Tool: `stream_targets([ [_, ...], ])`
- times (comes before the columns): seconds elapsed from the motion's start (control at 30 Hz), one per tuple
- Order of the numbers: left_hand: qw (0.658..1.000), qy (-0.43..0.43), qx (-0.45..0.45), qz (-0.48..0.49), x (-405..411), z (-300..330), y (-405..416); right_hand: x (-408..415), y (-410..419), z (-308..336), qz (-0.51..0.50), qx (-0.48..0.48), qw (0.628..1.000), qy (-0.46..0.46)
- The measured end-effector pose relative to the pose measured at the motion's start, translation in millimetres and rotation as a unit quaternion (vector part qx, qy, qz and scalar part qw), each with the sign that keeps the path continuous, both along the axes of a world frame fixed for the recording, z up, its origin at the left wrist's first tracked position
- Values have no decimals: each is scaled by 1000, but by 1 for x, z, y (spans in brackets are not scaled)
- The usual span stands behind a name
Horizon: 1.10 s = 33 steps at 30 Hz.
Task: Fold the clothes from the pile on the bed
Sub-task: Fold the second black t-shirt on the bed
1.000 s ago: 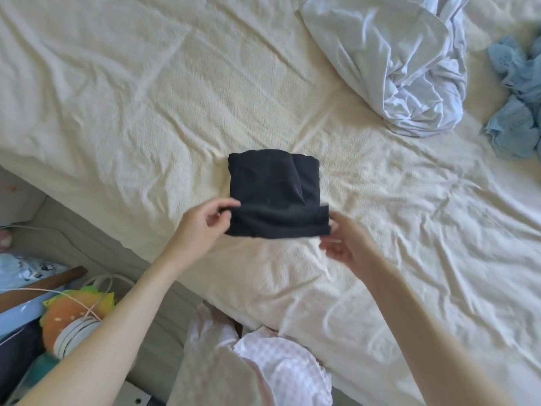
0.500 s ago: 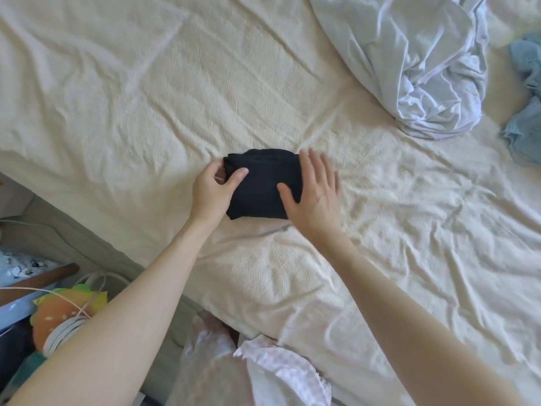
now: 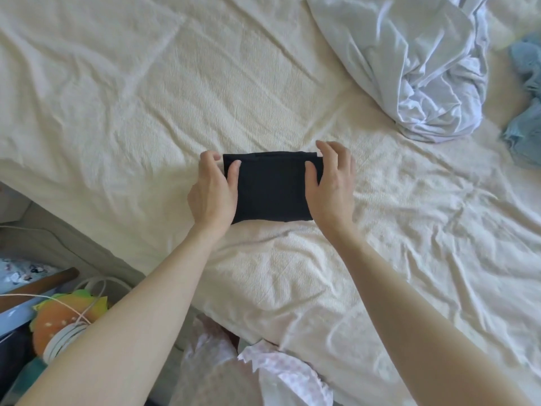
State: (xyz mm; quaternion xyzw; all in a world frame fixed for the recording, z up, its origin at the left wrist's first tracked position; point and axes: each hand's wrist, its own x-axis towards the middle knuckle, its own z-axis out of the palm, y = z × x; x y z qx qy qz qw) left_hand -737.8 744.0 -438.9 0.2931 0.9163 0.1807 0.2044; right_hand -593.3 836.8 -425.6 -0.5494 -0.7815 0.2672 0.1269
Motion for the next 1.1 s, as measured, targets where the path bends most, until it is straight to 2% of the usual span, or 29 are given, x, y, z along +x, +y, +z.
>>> stream_targets([
  [0.07, 993, 77, 50, -70, 3, 3, -9, 2, -13, 0, 52, 73, 996, -7],
  [0.13, 968, 132, 81, -195, 14, 0, -20, 9, -31, -4, 126, 96, 987, -36],
  [0.2, 948, 115, 54, -290, 25, -7, -26, 17, -41, -13, 167, 61, 980, -91],
  [0.3, 935, 79, -76, -337, 36, -24, -30, 27, -38, -31, 198, -40, 959, -199],
  [0.37, 924, 77, -149, -344, 37, -35, -29, 30, -33, -42, 232, -68, 938, -248],
  [0.43, 915, 73, -192, -347, 35, -39, -24, 28, -28, -47, 251, -84, 929, -259],
  [0.5, 916, 38, -190, -351, 32, -35, -18, 24, -23, -42, 249, -106, 940, -210],
  [0.57, 944, -57, -91, -313, 29, -22, -17, 26, -21, -28, 177, -117, 973, -95],
  [0.63, 970, -149, 61, -182, 27, -8, -23, 32, -20, -16, 28, -103, 994, -10],
  [0.67, 975, -162, 110, -109, 25, -3, -27, 36, -17, -12, -58, -137, 989, 11],
  [0.7, 977, -164, 132, -40, 23, 0, -31, 38, -12, -9, -139, -215, 966, 29],
  [0.77, 971, -187, 112, 97, 16, 1, -33, 42, 0, -6, -249, -426, 863, 104],
  [0.8, 961, -213, 88, 155, 11, -1, -32, 44, 7, -7, -267, -500, 811, 143],
  [0.83, 948, -242, 67, 197, 6, -5, -30, 46, 13, -8, -265, -539, 782, 166],
  [0.87, 934, -275, 55, 221, 0, -8, -28, 46, 19, -10, -254, -561, 768, 177],
  [1.0, 895, -403, 35, 190, -17, -14, -19, 44, 36, -14, -214, -609, 744, 171],
  [1.1, 881, -442, 5, 169, -23, -13, -15, 43, 44, -13, -195, -636, 732, 147],
])
